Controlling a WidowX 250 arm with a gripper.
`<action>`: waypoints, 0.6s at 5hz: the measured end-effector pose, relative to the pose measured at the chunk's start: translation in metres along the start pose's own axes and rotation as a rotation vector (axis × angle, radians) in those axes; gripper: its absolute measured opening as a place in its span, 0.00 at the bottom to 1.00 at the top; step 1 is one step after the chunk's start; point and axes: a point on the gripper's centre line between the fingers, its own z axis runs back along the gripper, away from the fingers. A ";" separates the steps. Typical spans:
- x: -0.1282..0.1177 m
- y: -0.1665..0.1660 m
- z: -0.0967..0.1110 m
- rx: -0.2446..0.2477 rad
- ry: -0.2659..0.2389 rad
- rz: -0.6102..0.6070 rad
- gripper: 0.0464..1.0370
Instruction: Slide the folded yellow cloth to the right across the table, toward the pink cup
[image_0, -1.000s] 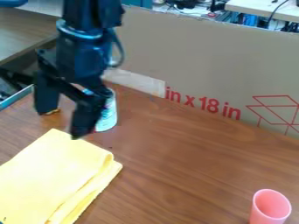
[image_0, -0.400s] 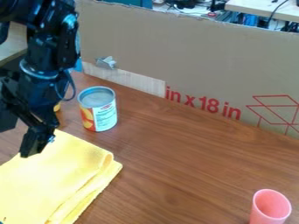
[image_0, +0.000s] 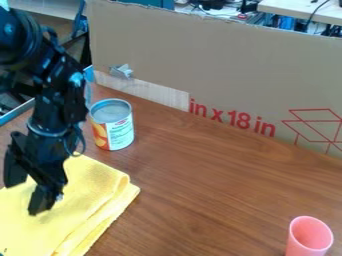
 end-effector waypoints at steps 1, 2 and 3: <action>0.005 -0.007 -0.009 -0.011 -0.063 -0.035 0.97; 0.010 -0.015 -0.012 -0.024 -0.104 -0.041 0.97; 0.017 -0.052 -0.001 -0.085 -0.134 -0.050 0.97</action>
